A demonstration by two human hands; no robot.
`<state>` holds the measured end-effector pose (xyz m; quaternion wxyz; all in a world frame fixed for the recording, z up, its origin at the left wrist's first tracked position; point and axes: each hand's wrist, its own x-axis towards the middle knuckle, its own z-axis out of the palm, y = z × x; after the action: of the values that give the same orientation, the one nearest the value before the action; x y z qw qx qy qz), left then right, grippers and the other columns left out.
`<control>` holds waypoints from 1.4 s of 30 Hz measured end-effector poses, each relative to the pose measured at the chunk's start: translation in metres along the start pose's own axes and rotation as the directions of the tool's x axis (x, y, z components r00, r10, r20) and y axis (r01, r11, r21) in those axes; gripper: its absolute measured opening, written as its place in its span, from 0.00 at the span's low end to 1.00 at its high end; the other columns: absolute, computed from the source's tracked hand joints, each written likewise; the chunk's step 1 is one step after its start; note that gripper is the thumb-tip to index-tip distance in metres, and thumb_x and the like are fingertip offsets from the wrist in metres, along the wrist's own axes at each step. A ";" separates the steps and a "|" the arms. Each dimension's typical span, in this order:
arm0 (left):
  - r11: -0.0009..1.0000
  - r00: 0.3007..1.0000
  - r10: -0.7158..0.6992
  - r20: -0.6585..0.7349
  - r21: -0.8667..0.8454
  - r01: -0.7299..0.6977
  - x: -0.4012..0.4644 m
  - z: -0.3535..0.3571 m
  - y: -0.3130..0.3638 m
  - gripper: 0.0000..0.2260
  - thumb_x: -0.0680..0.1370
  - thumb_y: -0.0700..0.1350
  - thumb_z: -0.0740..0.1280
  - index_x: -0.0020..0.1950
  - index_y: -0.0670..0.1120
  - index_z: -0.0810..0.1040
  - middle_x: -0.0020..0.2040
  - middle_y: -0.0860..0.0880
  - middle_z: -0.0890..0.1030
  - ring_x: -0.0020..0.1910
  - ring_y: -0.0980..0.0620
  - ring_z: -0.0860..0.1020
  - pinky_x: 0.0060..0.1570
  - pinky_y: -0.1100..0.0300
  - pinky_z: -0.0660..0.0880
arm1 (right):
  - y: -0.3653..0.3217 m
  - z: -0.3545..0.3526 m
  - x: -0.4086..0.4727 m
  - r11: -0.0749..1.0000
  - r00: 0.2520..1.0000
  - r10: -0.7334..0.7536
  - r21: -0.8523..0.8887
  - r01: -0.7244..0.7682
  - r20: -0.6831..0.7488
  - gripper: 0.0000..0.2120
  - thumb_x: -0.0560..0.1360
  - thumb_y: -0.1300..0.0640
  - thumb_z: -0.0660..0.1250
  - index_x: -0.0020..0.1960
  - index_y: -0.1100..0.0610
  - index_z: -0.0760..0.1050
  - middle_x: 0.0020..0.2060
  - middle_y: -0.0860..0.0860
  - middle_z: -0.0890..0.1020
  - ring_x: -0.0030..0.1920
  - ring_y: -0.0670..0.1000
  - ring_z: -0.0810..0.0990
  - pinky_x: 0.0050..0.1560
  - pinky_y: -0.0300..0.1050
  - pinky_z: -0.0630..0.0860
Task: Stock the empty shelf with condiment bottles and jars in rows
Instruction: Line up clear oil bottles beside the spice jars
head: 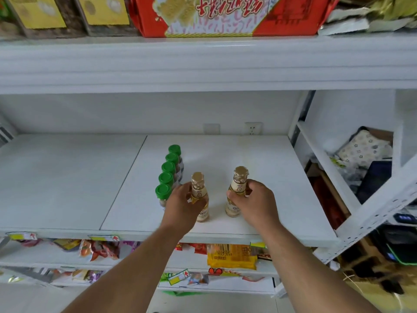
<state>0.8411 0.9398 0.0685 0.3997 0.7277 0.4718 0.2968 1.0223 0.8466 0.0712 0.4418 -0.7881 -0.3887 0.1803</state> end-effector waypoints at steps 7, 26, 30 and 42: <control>1.000 1.000 0.016 -0.011 -0.001 -0.016 0.019 0.006 -0.004 0.12 0.74 0.45 0.76 0.51 0.57 0.77 0.51 0.56 0.79 0.49 0.61 0.79 0.47 0.67 0.74 | 0.007 0.011 0.009 1.000 1.000 0.008 -0.019 -0.008 0.008 0.14 0.72 0.43 0.77 0.53 0.47 0.82 0.47 0.41 0.85 0.47 0.40 0.81 0.48 0.43 0.80; 0.965 0.966 -0.201 0.164 -0.134 0.224 -0.007 0.013 -0.052 0.31 0.79 0.45 0.71 0.80 0.49 0.62 0.74 0.53 0.71 0.73 0.56 0.69 0.70 0.58 0.69 | 0.007 0.034 -0.070 0.991 0.992 -0.110 0.070 0.115 -0.063 0.18 0.80 0.44 0.66 0.69 0.45 0.72 0.60 0.34 0.75 0.63 0.40 0.77 0.61 0.40 0.77; 0.930 0.952 -0.279 0.123 -0.212 0.300 -0.013 0.014 -0.054 0.21 0.82 0.46 0.66 0.76 0.52 0.69 0.71 0.53 0.75 0.69 0.54 0.74 0.67 0.59 0.69 | -0.009 0.065 -0.066 0.985 0.983 0.022 0.164 -0.052 0.182 0.17 0.84 0.47 0.60 0.73 0.45 0.71 0.64 0.34 0.75 0.66 0.38 0.75 0.60 0.28 0.72; 0.868 0.929 -0.279 0.241 -0.351 0.352 -0.008 0.022 -0.060 0.21 0.82 0.39 0.59 0.71 0.57 0.76 0.60 0.53 0.83 0.51 0.56 0.79 0.64 0.55 0.73 | -0.004 0.100 -0.032 0.873 0.889 0.286 0.286 -0.396 0.357 0.22 0.87 0.50 0.54 0.81 0.45 0.61 0.74 0.45 0.72 0.74 0.49 0.69 0.76 0.47 0.64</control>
<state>0.8290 0.9398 0.0057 0.6205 0.5708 0.4778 0.2468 0.9371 0.8790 0.0183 0.4708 -0.7158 -0.2664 0.4416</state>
